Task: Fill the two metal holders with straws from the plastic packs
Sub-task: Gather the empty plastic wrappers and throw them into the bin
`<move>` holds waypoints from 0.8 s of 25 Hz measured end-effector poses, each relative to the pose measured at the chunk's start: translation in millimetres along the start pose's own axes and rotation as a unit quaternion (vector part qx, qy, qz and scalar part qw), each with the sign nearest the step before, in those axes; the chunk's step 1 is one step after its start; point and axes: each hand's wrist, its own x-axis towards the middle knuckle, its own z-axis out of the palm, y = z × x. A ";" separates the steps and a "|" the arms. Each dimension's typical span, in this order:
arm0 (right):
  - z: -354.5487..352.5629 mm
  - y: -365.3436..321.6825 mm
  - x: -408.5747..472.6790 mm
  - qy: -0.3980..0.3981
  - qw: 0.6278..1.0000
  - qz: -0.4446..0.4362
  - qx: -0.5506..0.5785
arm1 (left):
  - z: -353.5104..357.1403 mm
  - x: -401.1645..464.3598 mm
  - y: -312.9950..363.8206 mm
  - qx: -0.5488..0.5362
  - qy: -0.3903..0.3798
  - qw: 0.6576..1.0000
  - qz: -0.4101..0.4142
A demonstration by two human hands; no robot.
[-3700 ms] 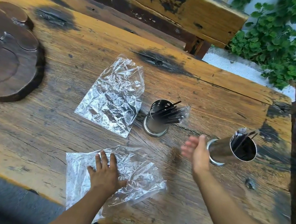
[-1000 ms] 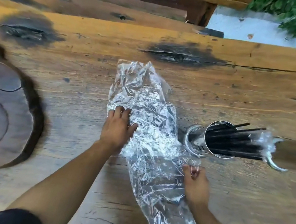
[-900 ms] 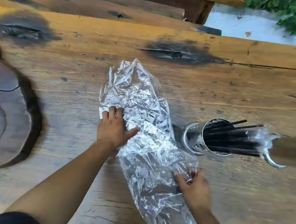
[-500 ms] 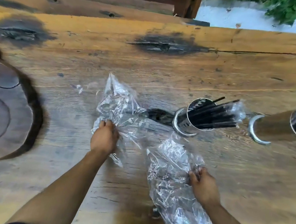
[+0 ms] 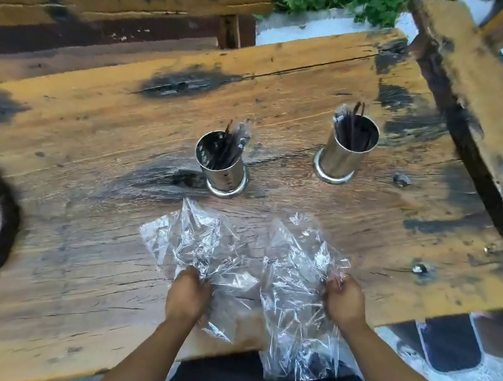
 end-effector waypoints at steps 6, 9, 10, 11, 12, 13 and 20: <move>-129.7 105.2 13.7 0.092 0.985 0.089 0.112 | 86.6 -72.1 138.2 0.040 -0.027 0.993 0.104; -179.8 161.6 20.6 0.152 0.949 0.181 0.207 | 127.0 -93.9 200.9 0.100 -0.062 0.976 0.185; -193.1 180.3 21.7 0.165 0.936 0.208 0.232 | 139.1 -100.5 220.5 0.119 -0.075 0.966 0.215; -204.8 195.4 20.1 0.178 0.922 0.234 0.251 | 151.5 -106.0 238.5 0.134 -0.085 0.956 0.246; -215.4 205.7 15.5 0.185 0.911 0.252 0.268 | 162.1 -111.4 254.9 0.143 -0.095 0.946 0.273; -223.1 216.4 11.2 0.193 0.902 0.265 0.280 | 172.8 -116.0 268.6 0.152 -0.104 0.936 0.300; -253.6 343.8 23.0 0.281 0.822 0.351 0.350 | 270.9 -163.7 353.8 0.241 -0.195 0.837 0.452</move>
